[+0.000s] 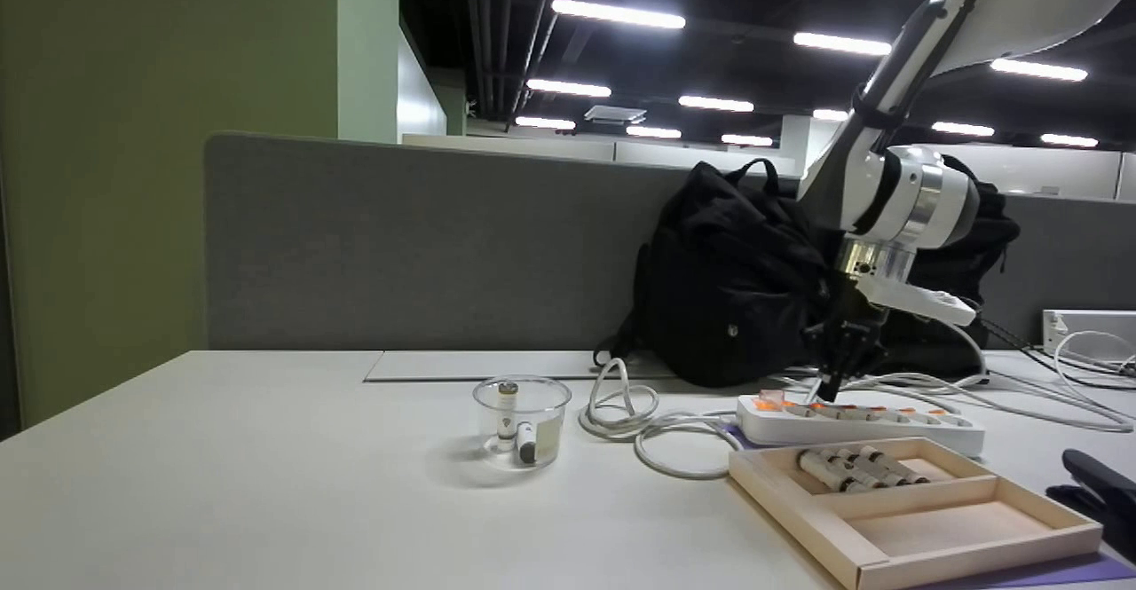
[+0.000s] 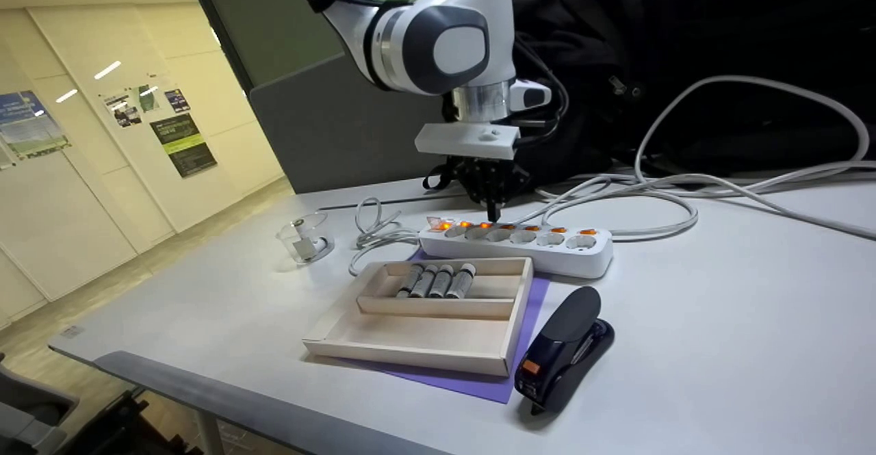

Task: Move the bottle from the table to the top compartment of the box then turn off the fifth switch from the right

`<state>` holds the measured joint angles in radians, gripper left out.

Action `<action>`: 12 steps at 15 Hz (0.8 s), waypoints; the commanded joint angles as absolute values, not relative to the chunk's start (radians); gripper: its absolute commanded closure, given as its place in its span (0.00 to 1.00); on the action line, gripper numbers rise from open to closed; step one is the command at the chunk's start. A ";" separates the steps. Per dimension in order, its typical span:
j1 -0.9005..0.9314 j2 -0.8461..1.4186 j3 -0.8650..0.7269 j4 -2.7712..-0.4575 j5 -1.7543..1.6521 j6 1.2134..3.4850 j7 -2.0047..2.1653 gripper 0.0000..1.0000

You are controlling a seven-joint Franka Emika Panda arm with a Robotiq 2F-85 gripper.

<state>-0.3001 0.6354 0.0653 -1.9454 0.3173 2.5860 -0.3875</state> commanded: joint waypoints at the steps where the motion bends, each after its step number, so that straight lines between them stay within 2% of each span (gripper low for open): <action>1: -0.314 0.659 0.081 -1.901 0.319 2.535 -0.358 1.00; 12: -0.312 0.662 0.092 -1.896 0.320 2.519 -0.360 1.00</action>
